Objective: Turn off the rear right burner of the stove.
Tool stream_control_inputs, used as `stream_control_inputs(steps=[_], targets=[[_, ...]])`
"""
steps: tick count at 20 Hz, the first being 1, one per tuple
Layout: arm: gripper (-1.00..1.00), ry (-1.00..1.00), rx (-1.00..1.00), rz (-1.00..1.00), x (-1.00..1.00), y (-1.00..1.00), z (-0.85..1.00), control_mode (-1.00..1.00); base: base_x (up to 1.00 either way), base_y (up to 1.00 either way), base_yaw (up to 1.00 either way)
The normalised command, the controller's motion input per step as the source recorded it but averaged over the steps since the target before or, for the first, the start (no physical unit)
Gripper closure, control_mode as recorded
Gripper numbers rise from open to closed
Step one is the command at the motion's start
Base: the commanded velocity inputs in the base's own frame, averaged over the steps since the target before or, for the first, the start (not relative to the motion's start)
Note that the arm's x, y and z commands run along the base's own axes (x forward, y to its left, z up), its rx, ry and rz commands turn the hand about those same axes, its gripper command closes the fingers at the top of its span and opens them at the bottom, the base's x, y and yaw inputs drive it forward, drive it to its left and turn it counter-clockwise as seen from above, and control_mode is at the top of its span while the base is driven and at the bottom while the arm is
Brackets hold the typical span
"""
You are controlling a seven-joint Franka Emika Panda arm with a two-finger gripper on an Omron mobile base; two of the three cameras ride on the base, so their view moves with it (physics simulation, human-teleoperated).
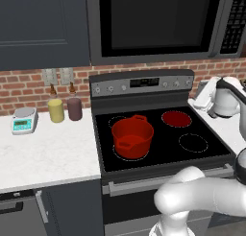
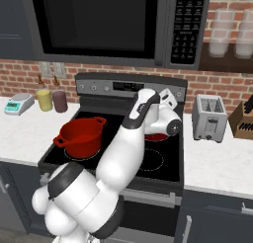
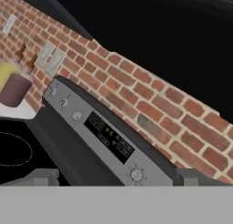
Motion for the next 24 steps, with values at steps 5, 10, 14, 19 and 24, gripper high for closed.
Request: stream_control_inputs(steps=[5, 10, 14, 19, 24], targets=[[-1.0, -0.03, -0.16, 0.0, 0.47, -0.01, -0.3, -1.0, 0.0, 0.0, 0.0], [-1.0, -0.03, -0.16, 0.0, 0.47, 0.0, -0.39, -1.0, 0.0, 0.0, 0.0], [-1.0, -0.07, -0.17, -0.01, 0.53, 0.0, -0.25, -1.0, 0.0, 0.0, 0.0], [-1.0, -0.02, -0.12, -0.04, 0.56, 0.0, -0.19, -1.0, 0.0, 0.0, 0.0], [-1.0, 0.0, -0.08, -0.03, 0.51, -0.07, -0.19, -1.0, 0.0, 0.0, 0.0]])
